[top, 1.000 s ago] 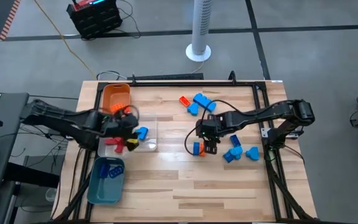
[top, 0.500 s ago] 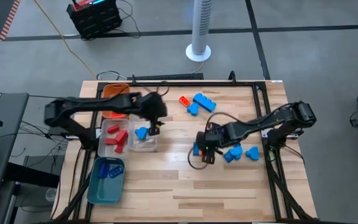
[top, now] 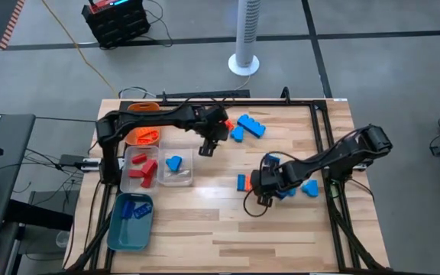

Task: Sort blocks
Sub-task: Put the orange game piece into the orange bin

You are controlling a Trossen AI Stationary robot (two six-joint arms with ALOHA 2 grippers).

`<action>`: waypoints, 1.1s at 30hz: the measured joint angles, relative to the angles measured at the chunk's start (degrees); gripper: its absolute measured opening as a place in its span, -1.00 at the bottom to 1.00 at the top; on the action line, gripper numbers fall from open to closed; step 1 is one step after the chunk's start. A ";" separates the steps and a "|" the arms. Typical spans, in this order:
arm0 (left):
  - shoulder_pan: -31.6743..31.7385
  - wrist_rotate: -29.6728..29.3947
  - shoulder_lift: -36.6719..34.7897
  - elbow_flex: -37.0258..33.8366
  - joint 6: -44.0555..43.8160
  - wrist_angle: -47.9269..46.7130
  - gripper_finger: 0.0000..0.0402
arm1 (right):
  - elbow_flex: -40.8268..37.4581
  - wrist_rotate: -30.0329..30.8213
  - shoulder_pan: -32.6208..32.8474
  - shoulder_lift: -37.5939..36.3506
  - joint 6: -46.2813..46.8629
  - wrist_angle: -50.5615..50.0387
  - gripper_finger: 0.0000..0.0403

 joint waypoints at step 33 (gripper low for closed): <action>-5.28 -11.39 -33.35 -31.80 -23.73 22.94 -0.20 | 27.28 -4.13 -38.53 22.21 -34.57 13.43 0.38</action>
